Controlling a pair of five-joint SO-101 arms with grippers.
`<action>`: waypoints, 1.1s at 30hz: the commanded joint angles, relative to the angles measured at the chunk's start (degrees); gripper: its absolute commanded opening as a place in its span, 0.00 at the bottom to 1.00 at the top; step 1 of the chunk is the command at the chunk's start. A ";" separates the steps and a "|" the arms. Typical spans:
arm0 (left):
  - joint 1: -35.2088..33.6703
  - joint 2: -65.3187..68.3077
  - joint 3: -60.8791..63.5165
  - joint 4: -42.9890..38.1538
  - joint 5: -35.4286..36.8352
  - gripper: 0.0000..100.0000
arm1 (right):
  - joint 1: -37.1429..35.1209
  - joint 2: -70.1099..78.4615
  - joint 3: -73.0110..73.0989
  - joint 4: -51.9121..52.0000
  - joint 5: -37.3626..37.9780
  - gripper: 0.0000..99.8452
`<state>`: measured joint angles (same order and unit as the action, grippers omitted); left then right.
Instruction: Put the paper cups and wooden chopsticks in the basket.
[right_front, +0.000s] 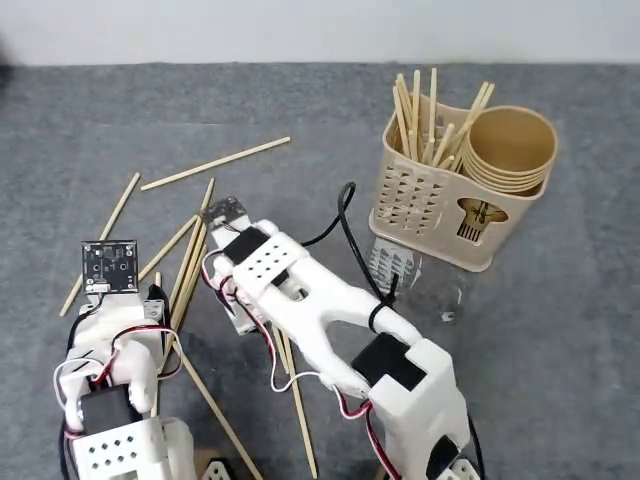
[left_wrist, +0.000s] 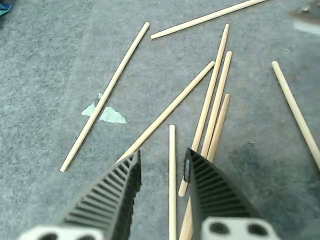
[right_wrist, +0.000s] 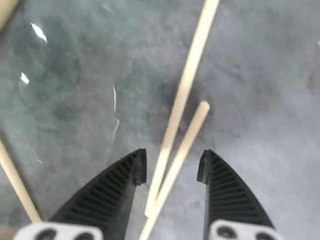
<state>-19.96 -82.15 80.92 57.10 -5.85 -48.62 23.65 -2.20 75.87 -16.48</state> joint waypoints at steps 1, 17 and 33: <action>-0.44 -0.79 -0.48 -1.41 -0.62 0.14 | -0.48 -0.31 -0.70 -1.36 -0.79 0.19; -0.44 -0.79 -0.48 -1.41 -0.62 0.14 | -0.04 -7.87 17.58 -15.16 -0.62 0.18; -0.44 -0.79 -0.48 -1.41 -0.62 0.14 | 0.92 -7.43 16.70 -15.34 1.23 0.01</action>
<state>-19.96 -82.15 80.92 56.92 -5.85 -48.09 18.37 14.24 61.01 -16.66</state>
